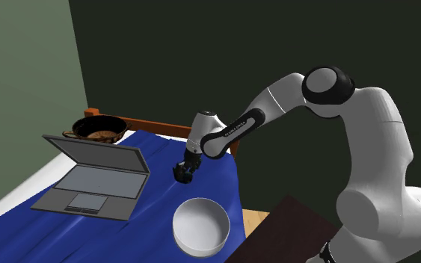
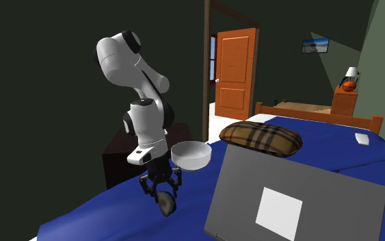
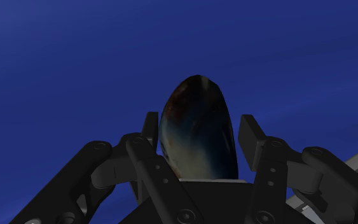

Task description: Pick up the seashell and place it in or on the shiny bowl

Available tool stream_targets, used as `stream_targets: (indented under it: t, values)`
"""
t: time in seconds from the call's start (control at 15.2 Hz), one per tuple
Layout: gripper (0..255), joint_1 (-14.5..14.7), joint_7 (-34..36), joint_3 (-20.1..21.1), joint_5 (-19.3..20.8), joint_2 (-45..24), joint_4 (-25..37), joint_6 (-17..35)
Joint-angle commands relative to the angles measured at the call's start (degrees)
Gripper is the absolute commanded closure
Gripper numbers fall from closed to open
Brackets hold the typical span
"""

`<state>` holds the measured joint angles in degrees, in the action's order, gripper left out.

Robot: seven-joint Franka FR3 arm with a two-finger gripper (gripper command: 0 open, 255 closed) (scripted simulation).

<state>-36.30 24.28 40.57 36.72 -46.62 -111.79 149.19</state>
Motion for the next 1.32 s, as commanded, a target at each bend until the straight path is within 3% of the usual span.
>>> stream_targets:
  t: [0.0, 0.53, 1.25]
  values:
    - [255, -0.01, 0.0, -0.02, 0.0, -0.01, 0.0, -0.01]
    - [255, 0.0, 0.0, -0.03, 0.0, -0.02, 0.0, 0.0]
    - [255, -4.5, -2.07, 5.96, -4.49, 5.95, -1.85, -4.82]
